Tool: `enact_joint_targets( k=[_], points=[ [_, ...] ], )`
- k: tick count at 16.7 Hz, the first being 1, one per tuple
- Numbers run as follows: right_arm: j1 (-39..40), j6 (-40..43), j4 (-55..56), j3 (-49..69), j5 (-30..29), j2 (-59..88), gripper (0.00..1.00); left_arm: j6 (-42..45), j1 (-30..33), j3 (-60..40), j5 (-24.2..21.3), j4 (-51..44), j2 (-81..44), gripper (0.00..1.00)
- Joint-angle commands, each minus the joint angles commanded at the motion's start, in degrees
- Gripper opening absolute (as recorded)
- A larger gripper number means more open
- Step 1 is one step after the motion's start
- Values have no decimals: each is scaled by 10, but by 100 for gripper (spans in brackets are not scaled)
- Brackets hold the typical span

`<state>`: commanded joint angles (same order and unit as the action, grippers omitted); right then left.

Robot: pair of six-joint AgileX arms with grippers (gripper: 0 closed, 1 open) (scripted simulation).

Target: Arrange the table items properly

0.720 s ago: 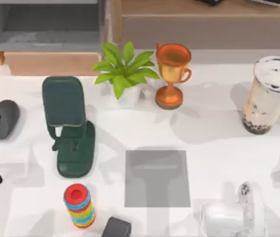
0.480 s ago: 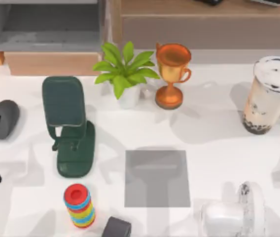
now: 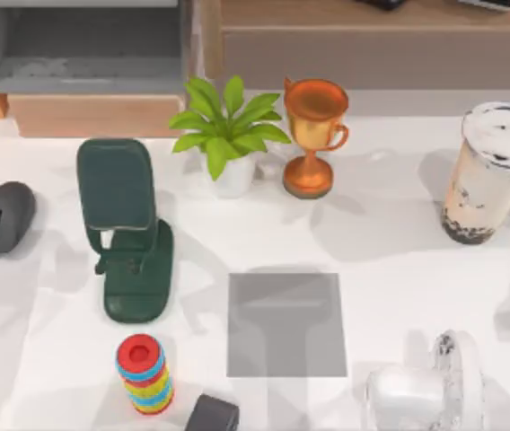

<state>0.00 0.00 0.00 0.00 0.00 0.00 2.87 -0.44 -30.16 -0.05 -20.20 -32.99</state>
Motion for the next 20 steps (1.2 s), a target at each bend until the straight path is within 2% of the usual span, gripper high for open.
enact_joint_targets(
  k=[7,11,16,20],
  points=[
    [0,0,0,0,0,0,100,29,-4,-341,-3,-249,-466,100],
    [0,0,0,0,0,0,100,45,-7,-509,-5,-370,-673,100],
    [0,0,0,0,0,0,100,59,-9,-667,-3,-467,-848,100],
    [0,0,0,0,0,0,100,63,-10,-712,-3,-491,-893,100]
  ],
)
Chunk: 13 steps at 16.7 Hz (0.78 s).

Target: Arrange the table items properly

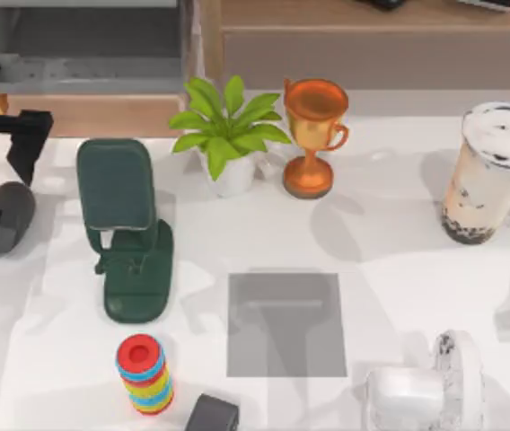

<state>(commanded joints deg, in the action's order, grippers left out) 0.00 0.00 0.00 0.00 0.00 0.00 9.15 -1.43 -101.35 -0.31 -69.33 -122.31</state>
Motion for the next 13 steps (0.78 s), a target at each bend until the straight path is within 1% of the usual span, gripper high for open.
enact_joint_targets(
  k=[6,8,13],
  points=[
    [0,0,0,0,0,0,100,-1,2,10,0,11,-2,100],
    [0,0,0,0,0,0,100,-1,1,34,0,44,-12,100],
    [0,0,0,0,0,0,100,0,1,109,-1,163,-49,100]
  ],
)
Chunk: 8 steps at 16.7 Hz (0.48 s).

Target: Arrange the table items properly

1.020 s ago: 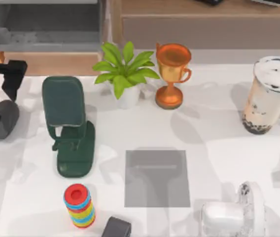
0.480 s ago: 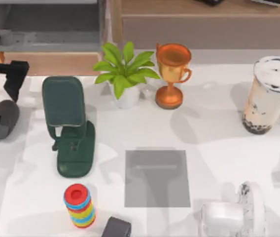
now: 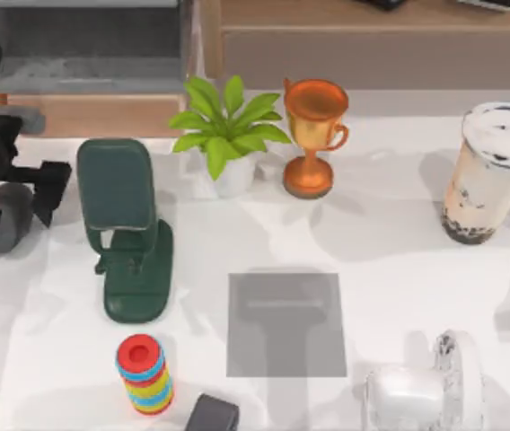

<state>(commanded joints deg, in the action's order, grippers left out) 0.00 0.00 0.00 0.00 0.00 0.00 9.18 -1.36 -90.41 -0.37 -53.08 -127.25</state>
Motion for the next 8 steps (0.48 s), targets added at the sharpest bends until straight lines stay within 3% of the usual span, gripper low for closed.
enact_joint_targets(
  k=[5,8],
  points=[
    [0,0,0,0,0,0,100,1,-1,12,0,15,-7,100],
    [0,0,0,0,0,0,100,1,-1,12,0,15,-7,77]
  ],
)
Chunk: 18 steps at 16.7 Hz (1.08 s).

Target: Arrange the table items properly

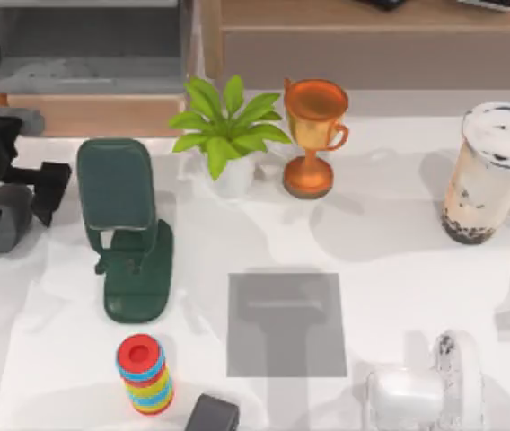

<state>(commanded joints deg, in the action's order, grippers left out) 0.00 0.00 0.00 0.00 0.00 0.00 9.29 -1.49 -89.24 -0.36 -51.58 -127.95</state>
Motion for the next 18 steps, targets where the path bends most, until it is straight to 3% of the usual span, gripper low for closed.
enact_joint_targets(
  k=[10,18],
  points=[
    [0,0,0,0,0,0,100,0,0,0,0,0,0,2],
    [0,0,0,0,0,0,100,0,0,0,0,0,0,0]
  ],
)
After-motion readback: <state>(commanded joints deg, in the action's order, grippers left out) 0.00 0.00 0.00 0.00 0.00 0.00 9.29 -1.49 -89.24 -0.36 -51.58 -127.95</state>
